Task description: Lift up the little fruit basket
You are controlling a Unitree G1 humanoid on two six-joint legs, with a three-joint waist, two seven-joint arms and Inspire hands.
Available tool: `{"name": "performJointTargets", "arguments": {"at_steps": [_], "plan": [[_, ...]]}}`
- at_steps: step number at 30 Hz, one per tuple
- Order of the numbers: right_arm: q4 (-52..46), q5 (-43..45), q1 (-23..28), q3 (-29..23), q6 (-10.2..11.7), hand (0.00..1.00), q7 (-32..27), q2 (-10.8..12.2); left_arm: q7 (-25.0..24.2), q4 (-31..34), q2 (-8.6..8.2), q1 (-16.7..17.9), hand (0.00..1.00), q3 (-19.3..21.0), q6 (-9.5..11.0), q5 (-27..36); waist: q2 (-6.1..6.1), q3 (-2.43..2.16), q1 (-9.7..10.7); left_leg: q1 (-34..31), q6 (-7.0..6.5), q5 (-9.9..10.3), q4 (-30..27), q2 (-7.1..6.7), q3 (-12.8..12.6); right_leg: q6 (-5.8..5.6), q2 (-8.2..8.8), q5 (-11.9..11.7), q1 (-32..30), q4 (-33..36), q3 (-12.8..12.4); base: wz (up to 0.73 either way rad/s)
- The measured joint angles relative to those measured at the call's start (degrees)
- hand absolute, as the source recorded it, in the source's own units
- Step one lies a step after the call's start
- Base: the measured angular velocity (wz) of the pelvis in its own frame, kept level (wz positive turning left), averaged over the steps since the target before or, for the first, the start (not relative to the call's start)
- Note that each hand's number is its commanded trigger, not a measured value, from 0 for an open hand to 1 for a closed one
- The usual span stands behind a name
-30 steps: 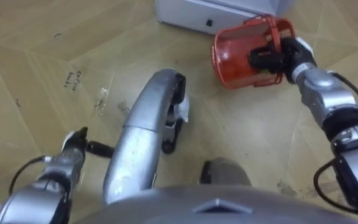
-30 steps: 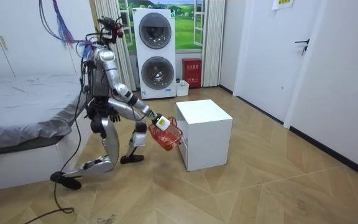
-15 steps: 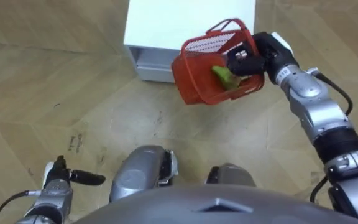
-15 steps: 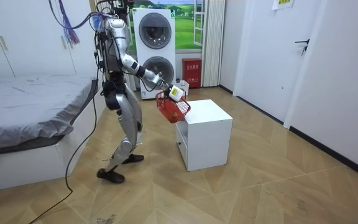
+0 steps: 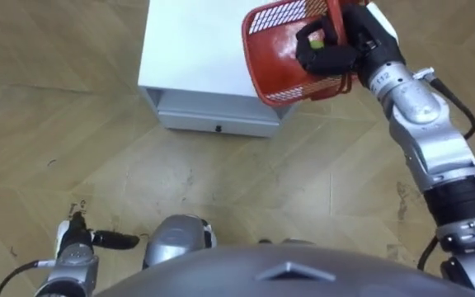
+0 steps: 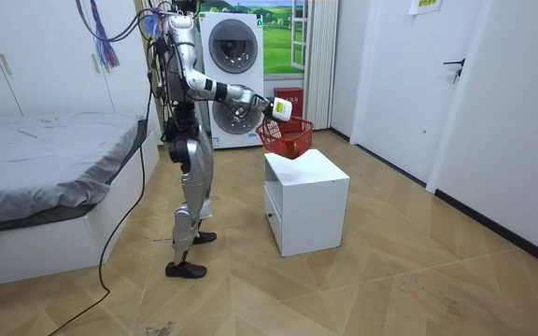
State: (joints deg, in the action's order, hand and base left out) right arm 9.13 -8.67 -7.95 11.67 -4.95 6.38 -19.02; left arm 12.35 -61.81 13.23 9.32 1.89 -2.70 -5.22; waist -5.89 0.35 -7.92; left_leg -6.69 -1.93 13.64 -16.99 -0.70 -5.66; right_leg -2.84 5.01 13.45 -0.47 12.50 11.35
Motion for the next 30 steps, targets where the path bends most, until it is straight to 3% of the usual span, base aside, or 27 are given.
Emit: {"name": "performJointTargets", "arguments": {"at_steps": [6, 10, 11, 13, 14, 15, 16, 17, 18, 19, 22, 23, 25, 28, 30], "plan": [[-0.59, -2.22, -0.09, -0.17, -0.11, 1.00, 0.09, 0.00, -0.12, -0.25, -0.76, 2.09, 0.00, 0.41, -2.11, -4.92, -0.48, -0.16, -0.47, 3.83, 0.56, -0.54, 2.45, -0.10, 6.13, 0.05, -0.53, -0.03, 3.09, 0.05, 1.57, 0.09], [-1.27, -1.93, -0.47, -0.16, -0.11, 1.00, 0.45, 0.01, -0.96, -0.05, -1.12, 3.67, 0.00, 1.73, -3.01, -8.55, -0.58, -0.16, -1.05, 4.37, 0.58, -0.53, 2.47, -0.04, 6.79, 1.13, -1.22, -0.72, 4.49, -0.95, 1.76, 0.02], [-1.28, -1.87, -0.51, -0.16, -0.11, 1.00, 0.60, 0.05, -1.71, -0.06, -1.36, 3.86, 0.00, 2.26, -3.73, -9.53, -0.47, -0.11, -1.09, 4.59, 0.63, -0.57, 2.45, 0.23, 8.32, 1.13, -1.27, -0.71, 3.97, 0.00, 2.59, -0.04], [-1.32, -0.30, -0.59, -0.15, -0.12, 1.00, 0.65, 0.37, -2.11, -0.05, -1.64, 4.24, 0.00, 2.61, -4.18, -10.58, 0.86, 0.48, -1.98, 5.66, 0.81, -0.68, 2.99, 1.71, 14.27, 1.60, -2.26, 0.35, 0.91, 3.90, 3.63, -0.35], [-1.61, 1.49, -1.72, 0.40, -0.14, 1.00, 0.59, 1.16, -2.43, -0.04, -1.46, 4.86, 0.00, 4.05, -4.18, -11.00, 0.17, 0.12, -2.61, 4.48, 1.24, -0.52, 1.77, 1.85, 16.29, 3.38, -3.22, -2.20, -0.11, -3.86, 2.70, -0.22], [-2.18, 2.10, -2.23, 0.65, -0.15, 1.00, -0.12, 1.00, -2.95, -0.86, -1.77, 4.73, 0.00, 4.68, -4.54, -11.30, 0.28, 0.37, -1.25, 2.13, 3.03, 0.30, -1.71, 1.76, 14.46, 3.95, -3.56, -5.95, 0.80, -5.49, 3.31, 0.20], [-1.81, 2.04, -2.15, 0.54, -0.40, 1.00, -1.40, 0.54, -3.19, -1.25, -1.79, 4.86, 0.00, 4.35, -4.66, -11.37, -0.08, 0.35, -0.39, 0.82, 3.10, 0.77, -1.69, 0.97, 11.00, 3.90, -2.84, -5.93, 1.70, -5.38, 1.23, 0.66], [-1.55, 1.99, -2.25, 0.37, -0.44, 1.00, -2.01, 0.19, -3.35, -1.05, -1.82, 4.73, 0.00, 3.76, -4.64, -11.40, -0.63, 0.59, -0.36, -0.39, 2.75, 0.47, -0.47, 0.75, 9.82, 3.84, -2.48, -5.90, 1.84, -5.32, 0.37, 0.67], [0.01, 1.69, -3.46, -0.19, -0.45, 1.00, -2.57, -0.89, -3.84, -0.35, -1.84, 4.70, 0.00, 3.19, -4.64, -11.68, -0.43, 0.42, -0.57, -3.41, 1.41, -2.51, 3.25, -0.10, 7.12, 2.90, -1.94, -5.30, 1.82, -4.98, -0.55, 0.30], [1.93, 1.18, -4.55, -0.39, -0.53, 1.00, -2.61, -0.74, -4.20, -0.13, -1.51, 4.86, 0.00, 2.86, -5.04, -11.93, -1.21, 0.29, -1.58, -4.53, 0.29, -7.01, 2.49, -0.07, 4.97, 1.78, -1.54, -3.95, 1.46, -4.05, -0.41, 0.13], [3.42, 0.23, -4.66, -0.50, -0.78, 1.00, -2.53, -0.74, -4.94, -0.18, -1.43, 4.88, 0.00, 3.07, -6.02, -11.76, -1.47, 0.21, -2.43, -3.75, -0.06, -6.91, 1.98, -0.82, 4.36, 1.02, -0.81, -3.37, 1.52, -2.43, 1.59, 0.20], [3.42, -0.04, -4.63, -0.51, -1.07, 1.00, -2.56, -0.74, -5.45, -0.25, -1.44, 4.94, 0.00, 3.03, -5.99, -11.11, -1.38, 0.27, -3.14, -3.10, -0.44, -6.64, 1.84, -1.24, 4.21, 0.29, -0.14, -2.64, 1.35, -0.65, 1.91, 0.00], [3.50, -0.06, -4.90, -0.61, -1.08, 1.00, -2.66, -0.75, -6.26, -0.64, -1.40, 4.71, 0.00, 3.01, -5.90, -11.11, -0.56, 0.39, -3.69, -2.62, -1.30, -5.16, 1.06, -1.49, 3.93, -0.19, 0.78, -0.98, 0.19, 4.51, 2.78, -0.01], [6.80, -0.15, -5.66, -0.60, -1.23, 1.00, -2.85, -0.70, -6.83, -1.84, -0.92, 3.31, 0.00, 2.38, -4.89, -9.23, 0.50, 1.00, -4.49, -2.16, -2.86, -3.47, -0.73, -2.23, 2.96, -0.48, 3.97, -0.20, -6.55, 21.31, 2.62, -0.02], [8.31, -0.54, -5.62, -0.52, -1.71, 1.00, -2.78, -0.39, -6.88, -2.36, -0.35, 3.46, 0.00, 2.39, -4.20, -8.24, 1.05, 1.35, -5.41, -2.07, -3.57, -1.80, -2.80, -2.45, 2.56, -0.68, 4.85, -0.78, -7.66, 25.77, 2.56, -0.17]]}}
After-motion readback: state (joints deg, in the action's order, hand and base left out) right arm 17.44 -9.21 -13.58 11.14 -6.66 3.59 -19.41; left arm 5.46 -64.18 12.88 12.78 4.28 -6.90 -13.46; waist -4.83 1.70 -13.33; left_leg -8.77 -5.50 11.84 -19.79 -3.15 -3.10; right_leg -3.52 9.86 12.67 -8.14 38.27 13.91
